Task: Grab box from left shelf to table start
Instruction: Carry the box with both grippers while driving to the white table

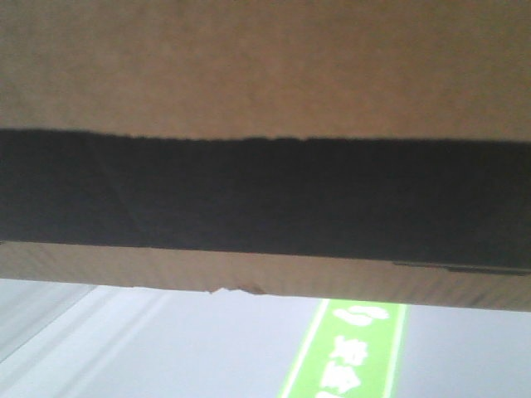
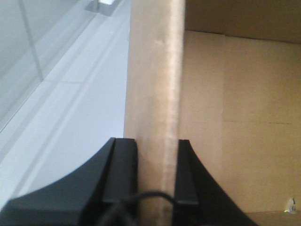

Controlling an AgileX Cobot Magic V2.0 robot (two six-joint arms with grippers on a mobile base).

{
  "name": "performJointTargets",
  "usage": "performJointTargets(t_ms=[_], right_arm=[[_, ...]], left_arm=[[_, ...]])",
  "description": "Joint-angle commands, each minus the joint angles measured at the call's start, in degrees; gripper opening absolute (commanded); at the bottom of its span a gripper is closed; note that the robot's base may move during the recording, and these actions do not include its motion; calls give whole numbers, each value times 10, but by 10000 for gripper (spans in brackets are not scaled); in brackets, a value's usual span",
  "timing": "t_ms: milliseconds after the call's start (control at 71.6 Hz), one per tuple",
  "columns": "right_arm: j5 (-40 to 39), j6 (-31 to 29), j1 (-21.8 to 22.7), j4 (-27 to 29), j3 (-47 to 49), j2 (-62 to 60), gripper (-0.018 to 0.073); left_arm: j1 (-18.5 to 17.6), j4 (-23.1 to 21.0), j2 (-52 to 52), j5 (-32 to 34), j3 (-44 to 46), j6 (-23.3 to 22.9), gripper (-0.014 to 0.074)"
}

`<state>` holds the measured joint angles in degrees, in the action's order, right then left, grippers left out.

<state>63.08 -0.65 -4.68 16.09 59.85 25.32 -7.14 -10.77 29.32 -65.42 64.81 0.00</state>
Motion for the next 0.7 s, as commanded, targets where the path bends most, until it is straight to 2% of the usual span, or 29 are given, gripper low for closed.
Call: performJointTargets(t_ms=[0,684], right_arm=[[-69,-12,-3,85,18,7,59],[-69,-12,-3,86,18,7,59]], left_arm=[[-5,-126,3,87,21,-14,-95],[-5,-126,3,87,21,-14,-95]])
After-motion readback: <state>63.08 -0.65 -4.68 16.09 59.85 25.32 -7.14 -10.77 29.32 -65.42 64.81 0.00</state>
